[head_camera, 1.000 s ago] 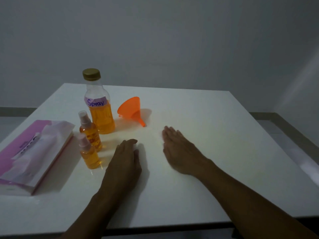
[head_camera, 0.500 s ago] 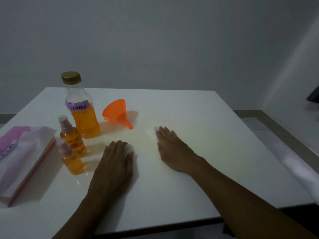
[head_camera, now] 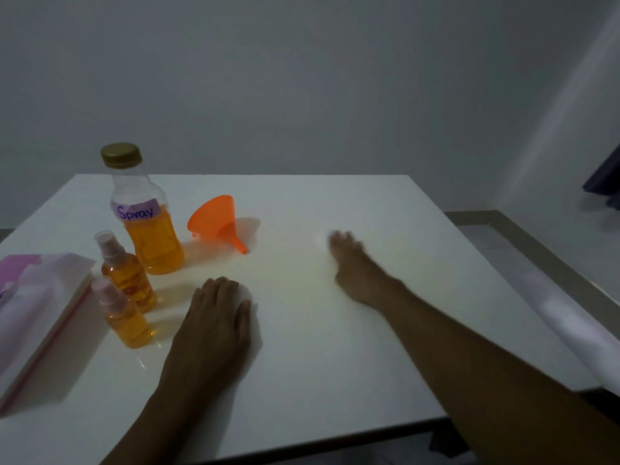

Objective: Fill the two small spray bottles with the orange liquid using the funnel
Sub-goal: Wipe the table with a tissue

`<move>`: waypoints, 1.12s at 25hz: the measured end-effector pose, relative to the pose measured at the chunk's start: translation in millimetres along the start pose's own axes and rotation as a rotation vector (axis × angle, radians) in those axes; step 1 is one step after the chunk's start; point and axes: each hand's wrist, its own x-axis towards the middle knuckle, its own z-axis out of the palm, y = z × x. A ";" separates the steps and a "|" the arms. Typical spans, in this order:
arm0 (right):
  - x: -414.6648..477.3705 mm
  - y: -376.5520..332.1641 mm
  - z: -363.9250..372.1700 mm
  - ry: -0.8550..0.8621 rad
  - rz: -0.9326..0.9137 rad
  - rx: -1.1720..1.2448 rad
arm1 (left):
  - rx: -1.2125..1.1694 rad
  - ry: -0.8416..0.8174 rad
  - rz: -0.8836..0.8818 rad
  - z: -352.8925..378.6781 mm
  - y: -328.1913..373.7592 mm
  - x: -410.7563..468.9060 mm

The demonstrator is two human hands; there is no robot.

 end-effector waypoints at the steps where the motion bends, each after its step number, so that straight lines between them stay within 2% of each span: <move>1: -6.9 -24.3 9.8 -0.038 -0.148 0.037 | 0.000 0.047 0.017 0.2 -1.9 0.8; 3: -34.3 -54.8 20.8 -0.123 -0.425 0.101 | 0.048 0.069 0.038 0.0 -2.9 -0.4; 5: -50.4 -31.6 20.3 -0.144 -0.535 0.135 | 0.129 0.076 0.076 5.1 -9.3 -1.9; 7: -53.6 26.8 5.8 -0.116 -0.383 0.123 | 0.151 0.049 0.084 6.8 -10.1 -2.9; 10: -55.2 112.2 -31.2 -0.040 0.074 0.055 | 0.172 0.046 0.102 7.3 -7.8 -1.8; 12: -47.9 127.6 -39.8 0.001 0.269 0.030 | 0.189 0.054 0.109 7.1 -7.0 -2.3; 13: -40.2 117.4 -36.6 0.024 0.297 0.033 | 0.189 0.061 0.109 7.0 -6.1 -2.1; 15: -24.6 70.5 -19.6 0.006 0.209 0.057 | 0.175 0.062 0.093 7.0 -5.3 -1.5; 19: -36.2 -50.1 18.9 -0.097 -0.272 0.085 | 0.170 0.032 0.076 6.4 -8.1 1.1; 21: -61.2 -60.4 24.0 -0.094 -0.420 0.112 | 0.178 0.029 0.085 5.4 -9.7 0.0; 23: -77.4 -24.0 21.7 -0.115 -0.494 0.161 | 0.186 0.035 0.104 5.3 -10.6 -1.3; 25: -81.9 30.1 14.3 -0.117 -0.427 0.148 | 0.191 0.037 0.119 6.3 -11.5 -1.3; 28: -65.7 101.5 -9.5 -0.002 -0.079 0.099 | 0.212 0.056 0.101 8.1 -9.7 -1.5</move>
